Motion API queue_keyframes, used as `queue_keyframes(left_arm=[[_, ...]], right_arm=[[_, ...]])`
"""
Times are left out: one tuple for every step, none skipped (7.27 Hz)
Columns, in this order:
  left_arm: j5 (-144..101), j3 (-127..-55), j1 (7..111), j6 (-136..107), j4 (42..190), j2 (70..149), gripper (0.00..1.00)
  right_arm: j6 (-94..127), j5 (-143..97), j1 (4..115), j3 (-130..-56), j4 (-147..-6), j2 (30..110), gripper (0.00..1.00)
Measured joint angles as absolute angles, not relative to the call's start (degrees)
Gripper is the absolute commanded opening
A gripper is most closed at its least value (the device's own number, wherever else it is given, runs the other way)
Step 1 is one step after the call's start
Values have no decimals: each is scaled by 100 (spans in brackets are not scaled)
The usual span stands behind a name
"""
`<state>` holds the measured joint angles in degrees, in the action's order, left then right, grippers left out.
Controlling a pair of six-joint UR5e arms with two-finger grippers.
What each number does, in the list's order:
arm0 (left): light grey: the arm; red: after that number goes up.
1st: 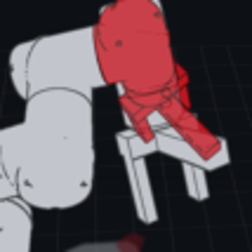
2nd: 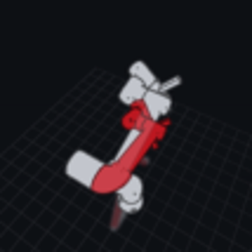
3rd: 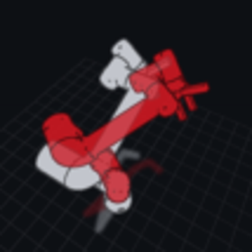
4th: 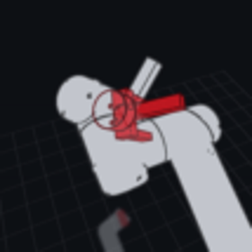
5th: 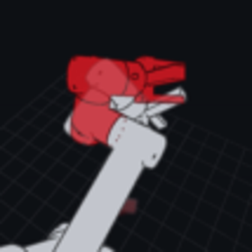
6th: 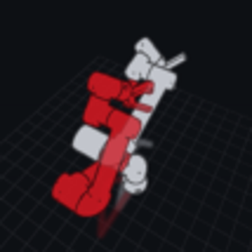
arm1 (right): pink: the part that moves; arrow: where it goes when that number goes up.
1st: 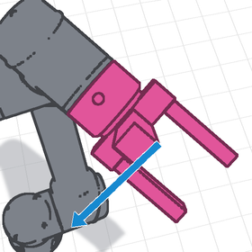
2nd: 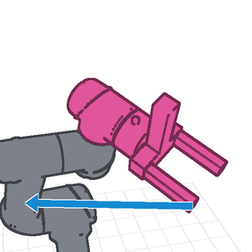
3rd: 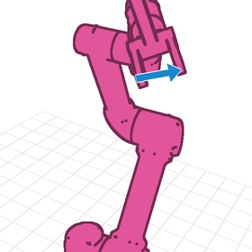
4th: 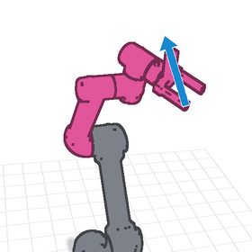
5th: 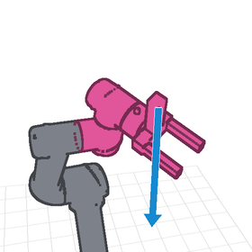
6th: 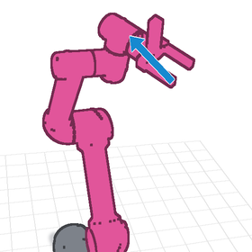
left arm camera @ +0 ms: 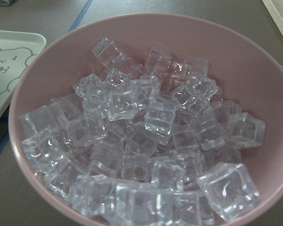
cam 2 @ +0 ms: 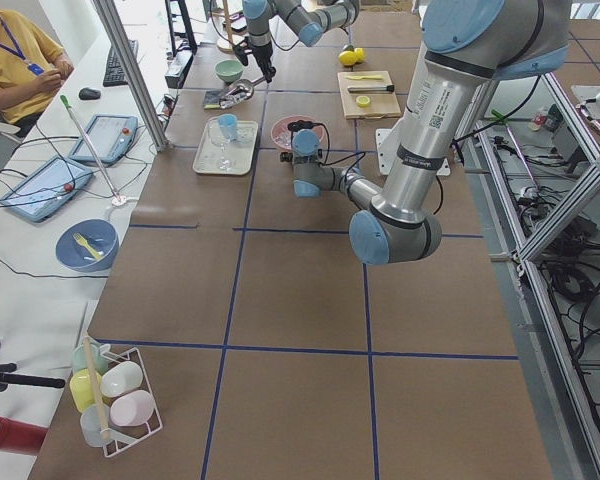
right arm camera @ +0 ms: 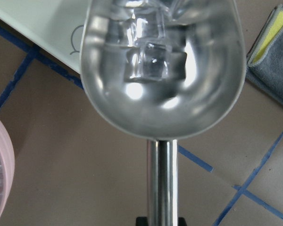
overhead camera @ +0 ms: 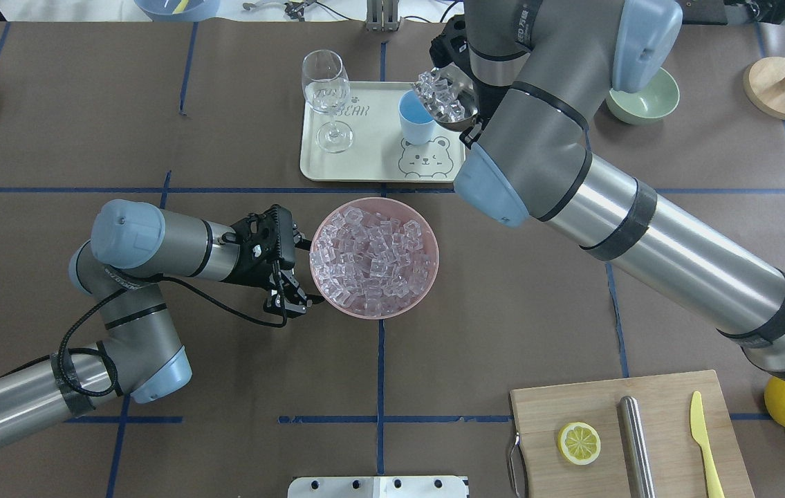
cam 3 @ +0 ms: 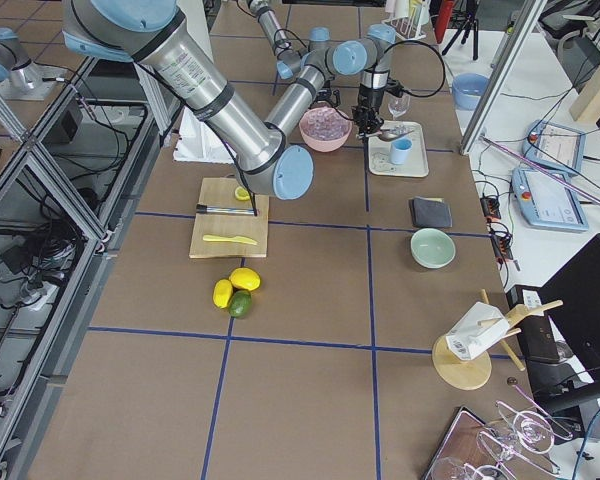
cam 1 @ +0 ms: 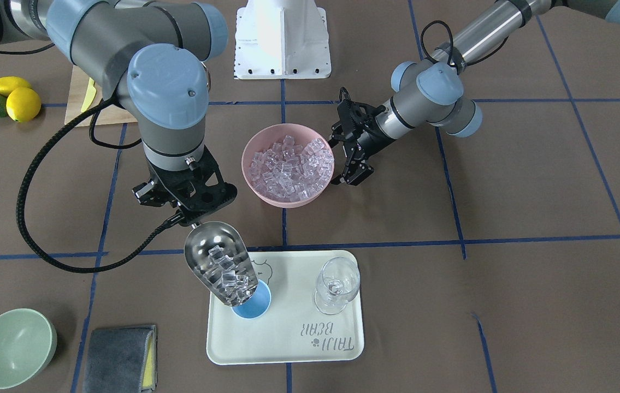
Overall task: Put ice in cup with scoop
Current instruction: 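Carry the ice-filled scoop with the right gripper over the blue cup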
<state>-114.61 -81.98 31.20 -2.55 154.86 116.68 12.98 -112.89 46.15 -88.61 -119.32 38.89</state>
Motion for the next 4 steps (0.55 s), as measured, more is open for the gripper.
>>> queue_keyframes(left_arm=[[-11461, -8188, 3120, -253, 15489, 11671, 100], [-11461, -8178, 3120, -249, 15492, 11671, 100], [-11461, -8171, 3119, -249, 15494, 11672, 100], [-11461, -8168, 3115, -252, 15495, 11672, 100]], right_arm=[[1133, -11259, 4615, -8791, -12026, 3875, 0], [925, -11215, 4613, -8758, -12182, 3844, 0], [732, -11132, 4606, -8714, -12410, 3747, 0], [511, -11021, 4604, -8645, -12726, 3582, 0]])
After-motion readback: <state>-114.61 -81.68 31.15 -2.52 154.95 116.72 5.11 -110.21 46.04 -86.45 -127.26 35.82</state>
